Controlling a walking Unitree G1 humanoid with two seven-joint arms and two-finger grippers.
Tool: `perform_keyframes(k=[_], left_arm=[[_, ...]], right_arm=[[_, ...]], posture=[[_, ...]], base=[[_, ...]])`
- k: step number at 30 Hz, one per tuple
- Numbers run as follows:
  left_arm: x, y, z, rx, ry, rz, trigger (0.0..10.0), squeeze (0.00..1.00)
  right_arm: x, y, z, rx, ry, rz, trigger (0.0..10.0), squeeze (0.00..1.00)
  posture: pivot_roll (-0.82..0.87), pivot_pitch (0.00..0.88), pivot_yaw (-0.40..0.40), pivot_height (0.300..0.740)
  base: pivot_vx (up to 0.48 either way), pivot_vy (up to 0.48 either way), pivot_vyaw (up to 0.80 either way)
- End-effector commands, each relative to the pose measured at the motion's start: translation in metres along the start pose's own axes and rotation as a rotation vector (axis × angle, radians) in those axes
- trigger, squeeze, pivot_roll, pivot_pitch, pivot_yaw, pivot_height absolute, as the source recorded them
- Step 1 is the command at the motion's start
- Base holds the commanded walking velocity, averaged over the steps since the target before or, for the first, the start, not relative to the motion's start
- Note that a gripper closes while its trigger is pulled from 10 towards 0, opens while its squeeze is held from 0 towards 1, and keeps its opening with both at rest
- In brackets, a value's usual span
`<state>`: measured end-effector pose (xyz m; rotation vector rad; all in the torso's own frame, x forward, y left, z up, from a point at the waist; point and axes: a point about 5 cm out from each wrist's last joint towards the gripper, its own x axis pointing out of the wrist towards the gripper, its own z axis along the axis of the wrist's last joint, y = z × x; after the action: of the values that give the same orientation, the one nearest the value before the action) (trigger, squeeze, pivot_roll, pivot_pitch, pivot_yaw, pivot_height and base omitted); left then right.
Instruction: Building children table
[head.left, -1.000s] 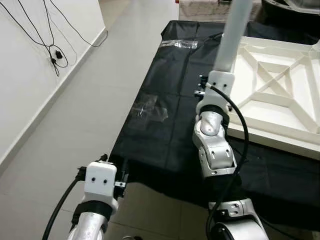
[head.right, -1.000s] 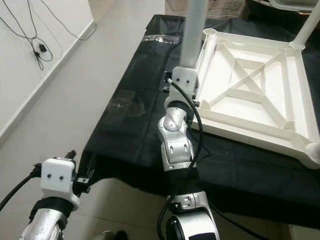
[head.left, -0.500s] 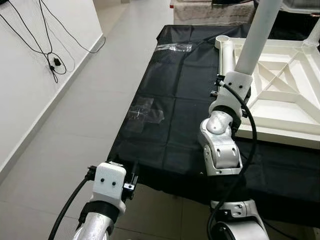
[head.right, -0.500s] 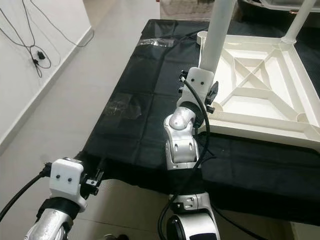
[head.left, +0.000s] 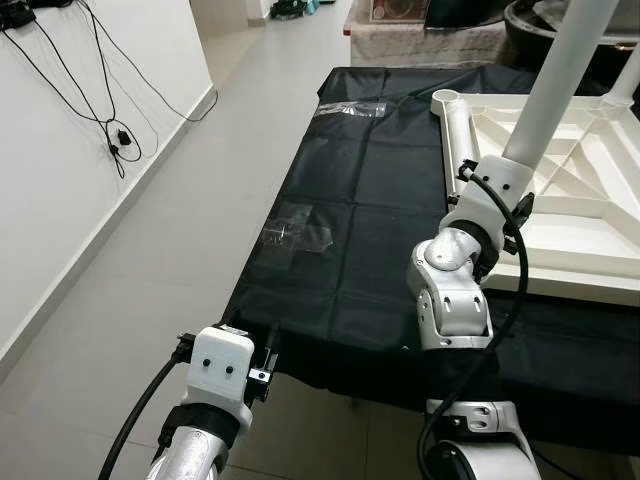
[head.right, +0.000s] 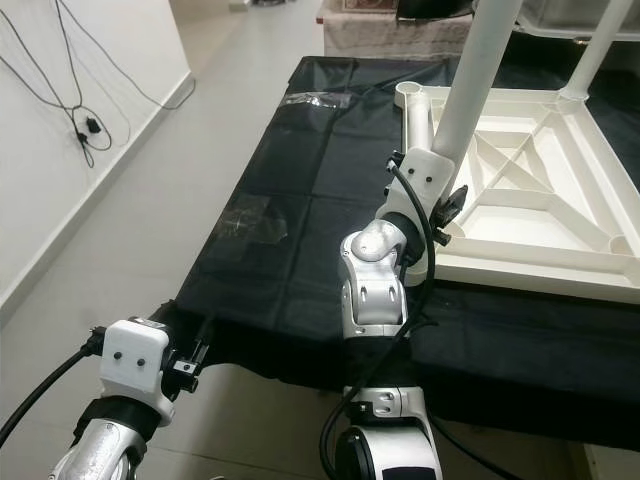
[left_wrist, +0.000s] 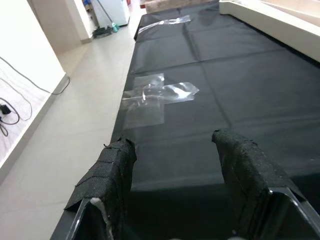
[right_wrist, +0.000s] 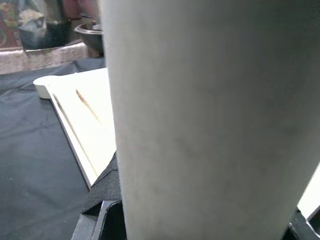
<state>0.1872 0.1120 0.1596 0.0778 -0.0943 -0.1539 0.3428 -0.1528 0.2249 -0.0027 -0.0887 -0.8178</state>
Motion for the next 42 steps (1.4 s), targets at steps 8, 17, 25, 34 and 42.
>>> perform_keyframes(k=[8, 17, 25, 34, 42], left_arm=[[-0.011, -0.036, 0.005, -0.095, -0.021, -0.303, 10.0, 0.00], [-0.017, -0.048, 0.003, -0.107, -0.012, -0.390, 10.0, 0.00], [-0.017, -0.045, 0.001, -0.089, -0.011, -0.377, 10.0, 0.00], [-0.018, -0.041, -0.004, -0.069, 0.006, -0.357, 10.0, 0.00], [-0.019, -0.040, -0.009, -0.060, 0.018, -0.357, 10.0, 0.00]], right_arm=[[-0.029, 0.014, -0.044, -0.114, 0.183, 0.079, 10.0, 0.00], [-0.033, 0.020, -0.042, -0.106, 0.178, 0.110, 10.0, 0.00], [-0.034, 0.021, -0.044, -0.100, 0.186, 0.123, 10.0, 0.82], [-0.034, 0.020, -0.043, -0.074, 0.190, 0.153, 10.0, 1.00], [-0.034, 0.015, -0.044, -0.079, 0.176, 0.205, 10.0, 0.00]], posture=[[0.01, 0.123, 0.058, 0.740], [0.01, 0.122, 0.056, 0.740], [0.01, 0.123, 0.054, 0.740], [0.02, 0.126, 0.051, 0.740], [0.01, 0.120, 0.052, 0.740]], base=[[0.000, 0.000, 0.00], [0.000, 0.000, 0.00], [0.000, 0.000, 0.00], [0.000, 0.000, 0.00], [0.000, 0.000, 0.00]])
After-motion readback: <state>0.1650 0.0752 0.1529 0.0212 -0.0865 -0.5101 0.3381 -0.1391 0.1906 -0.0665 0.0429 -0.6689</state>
